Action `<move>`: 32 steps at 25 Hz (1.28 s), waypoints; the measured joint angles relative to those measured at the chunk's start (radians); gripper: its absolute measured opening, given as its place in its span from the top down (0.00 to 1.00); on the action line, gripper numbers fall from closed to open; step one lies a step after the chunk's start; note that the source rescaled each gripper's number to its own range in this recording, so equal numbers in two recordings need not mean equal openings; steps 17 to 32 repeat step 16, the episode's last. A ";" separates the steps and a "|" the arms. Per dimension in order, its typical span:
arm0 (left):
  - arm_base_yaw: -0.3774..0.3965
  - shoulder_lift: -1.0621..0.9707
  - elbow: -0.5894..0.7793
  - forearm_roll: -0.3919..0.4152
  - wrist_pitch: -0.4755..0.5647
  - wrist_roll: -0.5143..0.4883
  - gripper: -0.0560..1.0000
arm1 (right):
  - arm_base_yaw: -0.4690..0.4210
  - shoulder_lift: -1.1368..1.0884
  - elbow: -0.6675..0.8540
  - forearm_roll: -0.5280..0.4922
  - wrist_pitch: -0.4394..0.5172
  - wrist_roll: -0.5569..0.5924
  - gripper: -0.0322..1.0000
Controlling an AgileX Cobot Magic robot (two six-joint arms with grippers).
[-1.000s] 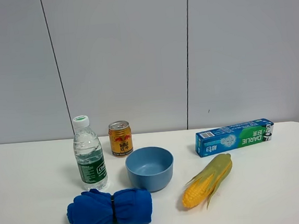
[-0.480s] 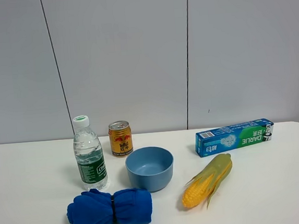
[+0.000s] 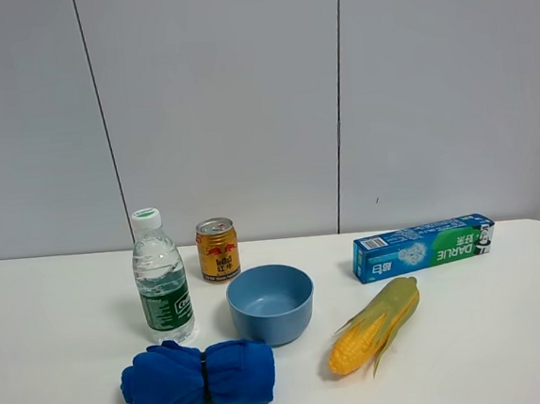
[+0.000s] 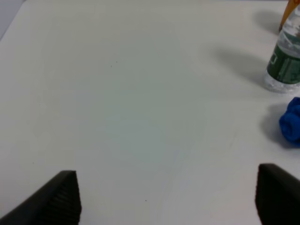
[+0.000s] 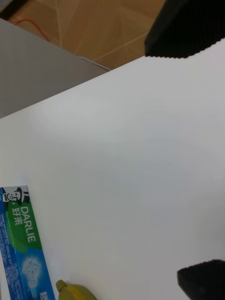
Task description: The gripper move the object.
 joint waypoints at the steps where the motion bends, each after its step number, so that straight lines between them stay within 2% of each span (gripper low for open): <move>1: 0.000 0.000 0.000 0.000 0.000 0.000 0.37 | 0.000 0.000 0.000 0.000 0.000 0.000 0.00; 32: 0.000 0.000 0.000 0.000 0.000 -0.003 0.37 | 0.000 0.000 0.000 0.000 0.000 0.000 0.00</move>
